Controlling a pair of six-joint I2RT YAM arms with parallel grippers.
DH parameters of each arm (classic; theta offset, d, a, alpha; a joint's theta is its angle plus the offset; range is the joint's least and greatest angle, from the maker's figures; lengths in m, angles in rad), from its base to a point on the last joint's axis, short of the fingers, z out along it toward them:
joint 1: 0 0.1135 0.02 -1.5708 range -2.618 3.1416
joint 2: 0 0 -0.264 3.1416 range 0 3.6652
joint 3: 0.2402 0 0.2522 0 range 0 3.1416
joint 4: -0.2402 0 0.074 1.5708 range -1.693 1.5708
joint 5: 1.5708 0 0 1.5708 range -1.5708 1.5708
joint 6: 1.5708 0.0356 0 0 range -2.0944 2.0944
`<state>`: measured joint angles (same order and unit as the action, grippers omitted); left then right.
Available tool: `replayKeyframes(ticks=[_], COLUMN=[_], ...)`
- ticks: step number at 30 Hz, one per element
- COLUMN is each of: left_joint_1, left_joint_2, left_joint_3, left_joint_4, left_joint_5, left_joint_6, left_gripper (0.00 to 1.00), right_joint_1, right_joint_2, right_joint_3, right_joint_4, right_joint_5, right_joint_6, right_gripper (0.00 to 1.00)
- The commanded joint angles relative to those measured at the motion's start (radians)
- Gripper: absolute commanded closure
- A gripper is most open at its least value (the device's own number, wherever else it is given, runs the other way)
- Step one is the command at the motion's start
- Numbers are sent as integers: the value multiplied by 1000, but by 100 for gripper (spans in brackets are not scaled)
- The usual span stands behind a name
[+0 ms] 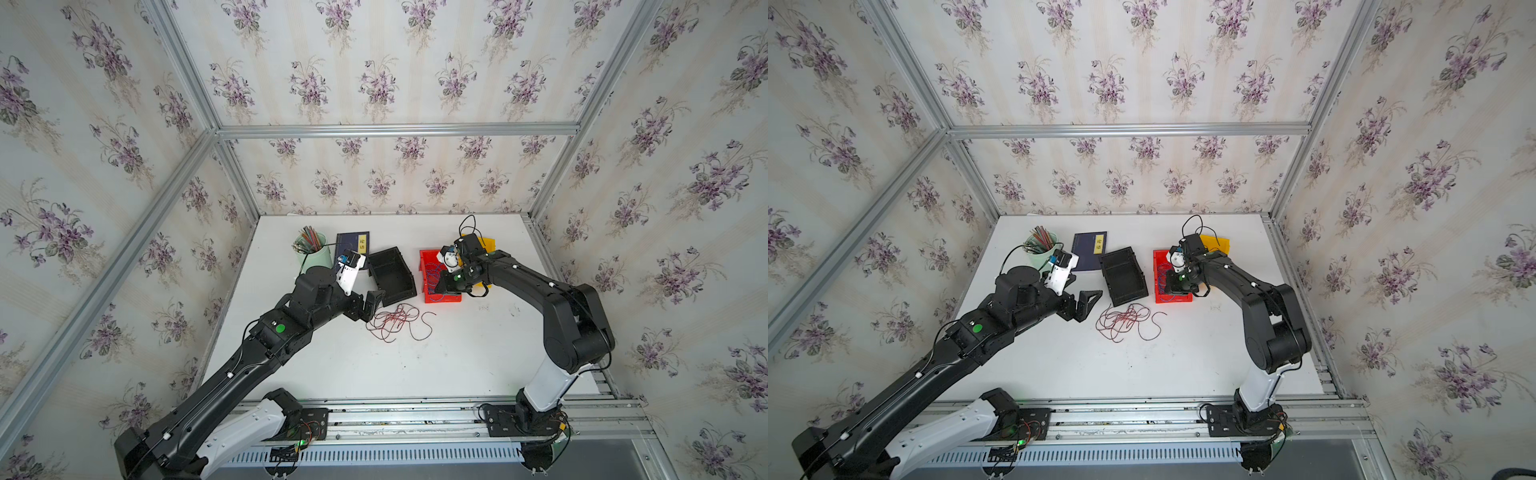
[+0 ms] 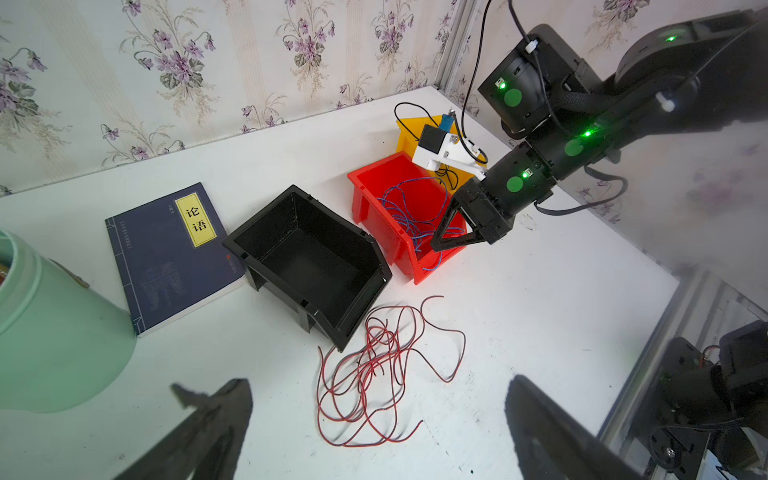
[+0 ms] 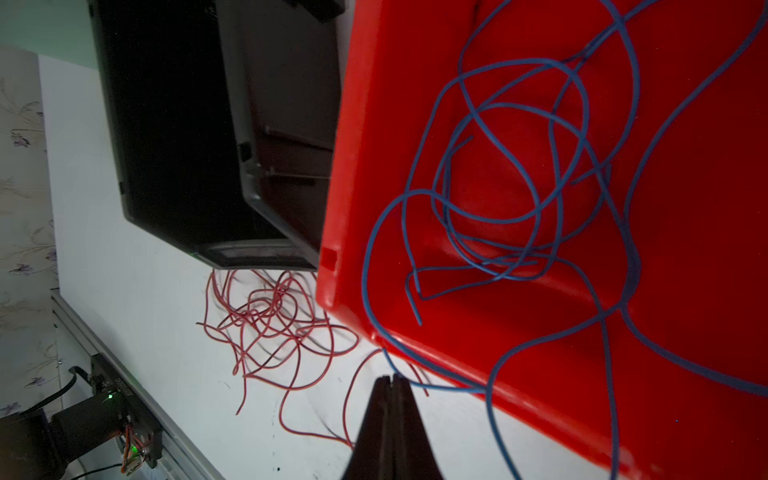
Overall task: Untangle and sort cables by color
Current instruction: Adjust the cable in the bin.
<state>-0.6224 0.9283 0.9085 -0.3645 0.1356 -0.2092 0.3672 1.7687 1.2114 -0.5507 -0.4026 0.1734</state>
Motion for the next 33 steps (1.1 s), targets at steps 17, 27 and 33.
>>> replayKeyframes(ticks=[17,27,33], left_joint_1=[30,32,32], left_joint_2=[-6,41,80], left_joint_3=[38,58,70], left_joint_4=[-88,-60,-15], left_joint_5=[-48,-18,15], left_joint_6=[33,13,-7], left_gripper=[1,1,1], right_joint_1=[21,32,30], right_joint_2=[166,123,-55], right_joint_3=[112,132,89], right_joint_4=[272,298,257], right_joint_5=[231,197,193], right_joint_6=[-79,-147,-119], right_gripper=[100,87,60])
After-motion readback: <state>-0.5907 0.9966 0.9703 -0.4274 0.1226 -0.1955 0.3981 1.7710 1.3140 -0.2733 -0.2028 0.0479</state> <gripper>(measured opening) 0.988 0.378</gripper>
